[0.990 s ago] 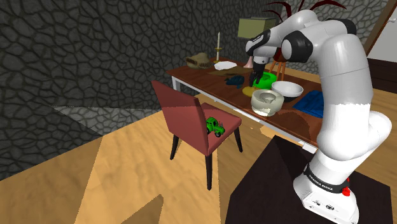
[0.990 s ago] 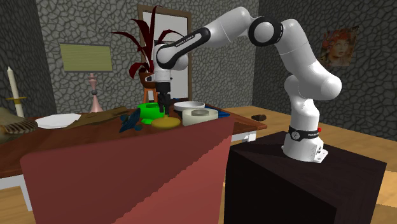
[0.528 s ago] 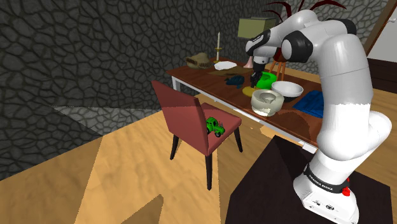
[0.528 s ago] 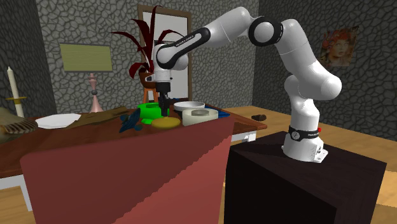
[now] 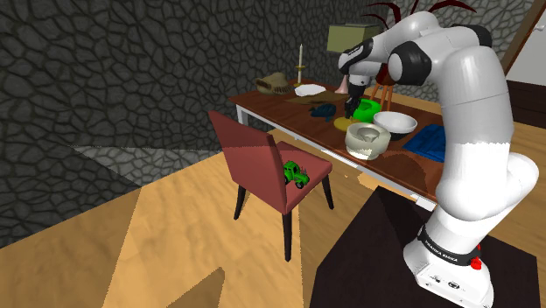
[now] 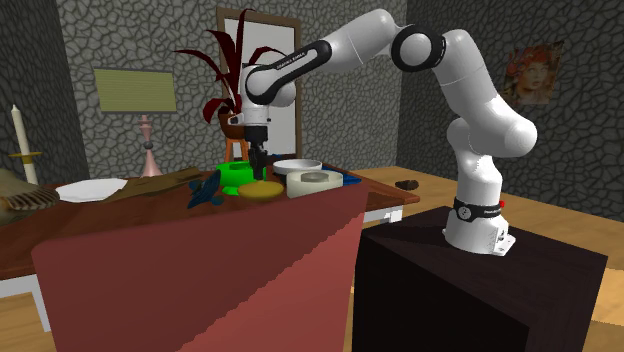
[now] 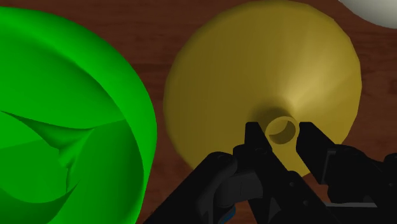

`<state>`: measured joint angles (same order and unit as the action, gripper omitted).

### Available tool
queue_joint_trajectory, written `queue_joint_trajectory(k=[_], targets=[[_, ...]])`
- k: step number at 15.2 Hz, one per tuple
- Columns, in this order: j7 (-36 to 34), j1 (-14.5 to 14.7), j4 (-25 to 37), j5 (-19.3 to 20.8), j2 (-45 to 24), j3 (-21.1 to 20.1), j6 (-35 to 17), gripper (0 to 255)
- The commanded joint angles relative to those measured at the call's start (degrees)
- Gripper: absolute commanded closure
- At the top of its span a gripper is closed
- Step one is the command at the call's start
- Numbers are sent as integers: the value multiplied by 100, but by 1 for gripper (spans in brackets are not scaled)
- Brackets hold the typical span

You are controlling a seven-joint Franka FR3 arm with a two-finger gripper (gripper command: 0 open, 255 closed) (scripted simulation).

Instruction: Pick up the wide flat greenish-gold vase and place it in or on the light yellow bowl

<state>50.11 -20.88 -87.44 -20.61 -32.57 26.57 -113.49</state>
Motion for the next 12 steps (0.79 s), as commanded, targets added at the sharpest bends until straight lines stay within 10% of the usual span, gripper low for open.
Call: queue_joint_trajectory(k=[1, 12], targets=[[-30, 11, 50, 35, 66, 20, 107, 255], [-179, 2, 546, 189, 305, 102, 807, 255]])
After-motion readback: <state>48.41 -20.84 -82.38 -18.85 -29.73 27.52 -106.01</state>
